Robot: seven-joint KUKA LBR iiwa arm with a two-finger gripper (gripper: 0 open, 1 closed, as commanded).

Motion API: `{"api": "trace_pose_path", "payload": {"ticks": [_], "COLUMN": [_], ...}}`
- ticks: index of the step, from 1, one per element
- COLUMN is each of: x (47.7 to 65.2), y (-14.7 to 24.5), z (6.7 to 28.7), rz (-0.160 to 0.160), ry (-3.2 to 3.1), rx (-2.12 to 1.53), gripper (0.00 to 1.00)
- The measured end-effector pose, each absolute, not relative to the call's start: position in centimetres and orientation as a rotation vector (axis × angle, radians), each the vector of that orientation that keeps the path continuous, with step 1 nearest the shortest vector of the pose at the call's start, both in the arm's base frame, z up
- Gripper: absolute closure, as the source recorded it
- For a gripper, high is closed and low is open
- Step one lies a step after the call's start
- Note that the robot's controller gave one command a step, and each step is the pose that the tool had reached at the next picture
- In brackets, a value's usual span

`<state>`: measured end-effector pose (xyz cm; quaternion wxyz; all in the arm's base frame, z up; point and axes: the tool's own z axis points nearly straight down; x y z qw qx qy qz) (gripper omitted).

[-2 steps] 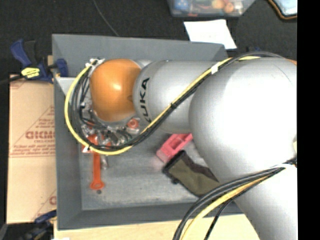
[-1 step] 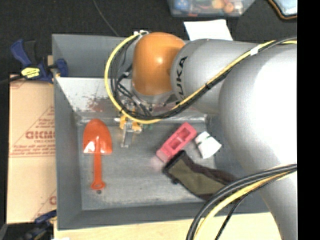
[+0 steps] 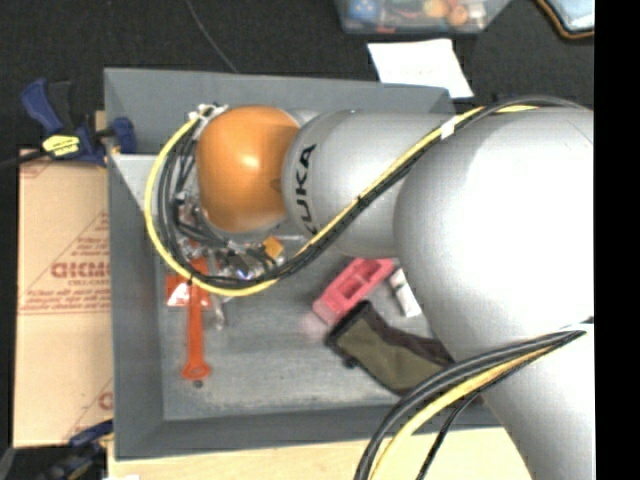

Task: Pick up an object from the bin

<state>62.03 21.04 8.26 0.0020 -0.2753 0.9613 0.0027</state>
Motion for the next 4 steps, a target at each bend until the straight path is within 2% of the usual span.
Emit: {"api": "trace_pose_path", "payload": {"ticks": [1,2,3,4], "x": [65.0,60.9,59.9,59.8], "y": [9.9,20.5,23.4,23.0], "z": [7.3,7.2,7.3,9.2], "rz": [0.010,0.008,0.001,0.011], "ry": [3.126,2.884,2.805,2.813], "rx": [0.117,-1.210,-1.388,-1.373], "gripper": [0.00,1.00,1.00,1.00]}}
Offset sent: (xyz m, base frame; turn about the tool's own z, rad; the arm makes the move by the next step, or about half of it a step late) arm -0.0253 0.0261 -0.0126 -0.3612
